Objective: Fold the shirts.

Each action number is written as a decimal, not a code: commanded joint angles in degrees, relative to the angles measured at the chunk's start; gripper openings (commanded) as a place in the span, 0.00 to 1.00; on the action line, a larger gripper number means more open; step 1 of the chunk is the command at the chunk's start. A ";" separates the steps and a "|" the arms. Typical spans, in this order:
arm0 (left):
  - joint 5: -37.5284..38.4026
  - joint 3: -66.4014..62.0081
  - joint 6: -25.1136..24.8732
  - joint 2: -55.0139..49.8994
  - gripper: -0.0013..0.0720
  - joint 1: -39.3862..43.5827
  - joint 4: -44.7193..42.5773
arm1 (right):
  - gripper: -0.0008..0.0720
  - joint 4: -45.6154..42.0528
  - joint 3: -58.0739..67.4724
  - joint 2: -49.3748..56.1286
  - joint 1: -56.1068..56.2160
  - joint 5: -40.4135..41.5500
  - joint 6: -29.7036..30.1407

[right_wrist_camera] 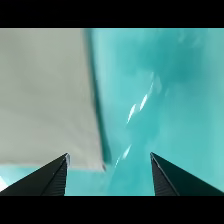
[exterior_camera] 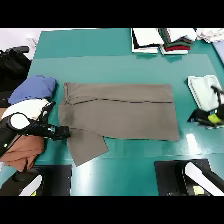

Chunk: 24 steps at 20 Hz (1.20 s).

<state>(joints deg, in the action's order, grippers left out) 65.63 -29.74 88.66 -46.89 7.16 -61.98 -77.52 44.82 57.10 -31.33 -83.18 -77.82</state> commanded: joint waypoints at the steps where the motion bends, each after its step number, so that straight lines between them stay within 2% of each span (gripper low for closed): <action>1: 0.70 -1.11 -0.68 0.07 0.05 0.00 -0.59 | 0.79 4.74 -11.28 1.05 -7.58 0.52 2.43; 4: 0.42 -1.09 -0.68 0.07 0.05 0.00 -0.57 | 0.70 10.84 -15.58 4.28 -6.12 3.85 3.28; 5: 0.31 -1.09 -0.66 0.07 0.05 0.00 -0.57 | 0.70 12.35 -16.20 5.33 -4.35 5.01 3.39; 7: 0.22 -1.09 -0.66 0.07 0.05 0.00 -0.59 | 0.60 13.42 -16.13 6.86 0.52 6.47 3.37; 8: 0.39 -1.11 -0.66 0.07 0.05 0.00 -0.57 | 0.60 13.38 -16.04 7.26 3.13 7.02 3.37; 9: 0.74 -1.11 -0.68 0.07 0.05 0.00 -0.66 | 0.45 12.94 -15.65 7.58 5.88 7.30 3.37; 10: 1.53 -1.25 -0.72 0.07 0.05 0.00 -0.98 | 0.24 12.09 -14.95 7.48 8.35 7.19 3.37; 11: 3.30 -1.84 -0.68 0.07 0.05 0.00 -2.05 | 0.10 10.40 -13.75 6.78 10.86 6.64 3.37; 12: 5.11 -2.86 -0.68 0.07 0.05 0.00 -3.30 | 0.04 8.31 -12.20 5.64 12.87 5.88 3.30; 15: 9.90 -4.52 0.42 6.34 0.05 0.00 -5.57 | 0.03 0.44 -7.17 -0.87 16.04 -0.15 1.77; 19: 20.46 -4.83 3.08 15.69 0.05 0.00 -4.39 | 0.03 -5.86 -4.15 -10.67 14.91 -6.14 1.77; 21: 20.52 -6.67 3.02 16.20 0.05 0.00 -4.44 | 0.03 -6.14 -2.82 -13.51 13.53 -5.29 1.79; 24: 13.55 -10.95 0.90 11.78 0.05 0.00 -5.84 | 0.03 -6.05 2.14 -10.10 14.60 -3.69 1.70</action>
<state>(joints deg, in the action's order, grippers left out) 82.43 -37.67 90.91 -33.56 7.20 -66.52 -82.04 43.27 46.59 -17.34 -87.33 -75.90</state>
